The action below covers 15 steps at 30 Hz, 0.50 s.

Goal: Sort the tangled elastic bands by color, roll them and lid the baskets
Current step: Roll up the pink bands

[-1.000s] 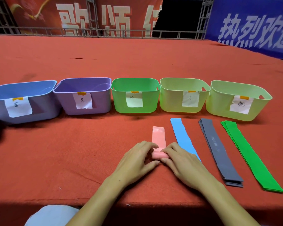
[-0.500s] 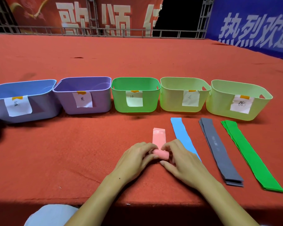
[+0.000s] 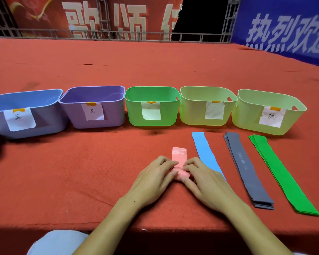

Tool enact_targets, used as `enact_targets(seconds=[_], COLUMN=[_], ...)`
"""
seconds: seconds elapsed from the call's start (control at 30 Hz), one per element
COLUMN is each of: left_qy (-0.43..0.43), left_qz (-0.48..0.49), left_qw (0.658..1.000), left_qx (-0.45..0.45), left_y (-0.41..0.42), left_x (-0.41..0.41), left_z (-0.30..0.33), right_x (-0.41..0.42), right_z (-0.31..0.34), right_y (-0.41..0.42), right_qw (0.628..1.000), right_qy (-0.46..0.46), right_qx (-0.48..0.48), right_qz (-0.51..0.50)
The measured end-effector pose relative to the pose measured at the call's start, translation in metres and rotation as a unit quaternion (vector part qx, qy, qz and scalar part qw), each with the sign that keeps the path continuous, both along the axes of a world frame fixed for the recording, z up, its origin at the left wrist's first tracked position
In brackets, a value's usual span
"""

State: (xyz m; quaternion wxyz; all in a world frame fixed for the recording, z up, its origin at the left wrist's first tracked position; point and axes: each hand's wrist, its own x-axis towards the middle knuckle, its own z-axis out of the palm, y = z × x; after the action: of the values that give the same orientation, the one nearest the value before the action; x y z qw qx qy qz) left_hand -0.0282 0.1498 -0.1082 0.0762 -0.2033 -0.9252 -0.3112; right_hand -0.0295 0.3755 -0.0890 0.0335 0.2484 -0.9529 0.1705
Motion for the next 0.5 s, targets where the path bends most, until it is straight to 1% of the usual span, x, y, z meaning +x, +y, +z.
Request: enact_targets(seconds=[0.1,0.23,0.33,0.5], left_qy=[0.006,-0.014,-0.009,0.005], left_qz=[-0.008,-0.013,-0.022,-0.025], left_qw=[1.000,0.999,1.000,0.999], left_qx=[0.001,0.026,0.016,0.027], left_y=[0.0000,-0.0023,-0.0049,-0.0049], left_x=[0.0035,0.0053,0.0035,-0.0021], left_z=[0.0025,0.0076,0.0062,0.0015], right_x=[0.0000,-0.0014,-0.0011,0.0001], right_z=[-0.0001,-0.0014,-0.0015,0.0007], right_y=[-0.0017,-0.0005,-0.0012,-0.0041], right_qw=[1.000,1.000,1.000,1.000], right_qy=[-0.003,-0.010,-0.014,-0.020], right_qx=[0.008,0.014,0.012,-0.012], right_qz=[0.004,0.004,0.003,-0.006])
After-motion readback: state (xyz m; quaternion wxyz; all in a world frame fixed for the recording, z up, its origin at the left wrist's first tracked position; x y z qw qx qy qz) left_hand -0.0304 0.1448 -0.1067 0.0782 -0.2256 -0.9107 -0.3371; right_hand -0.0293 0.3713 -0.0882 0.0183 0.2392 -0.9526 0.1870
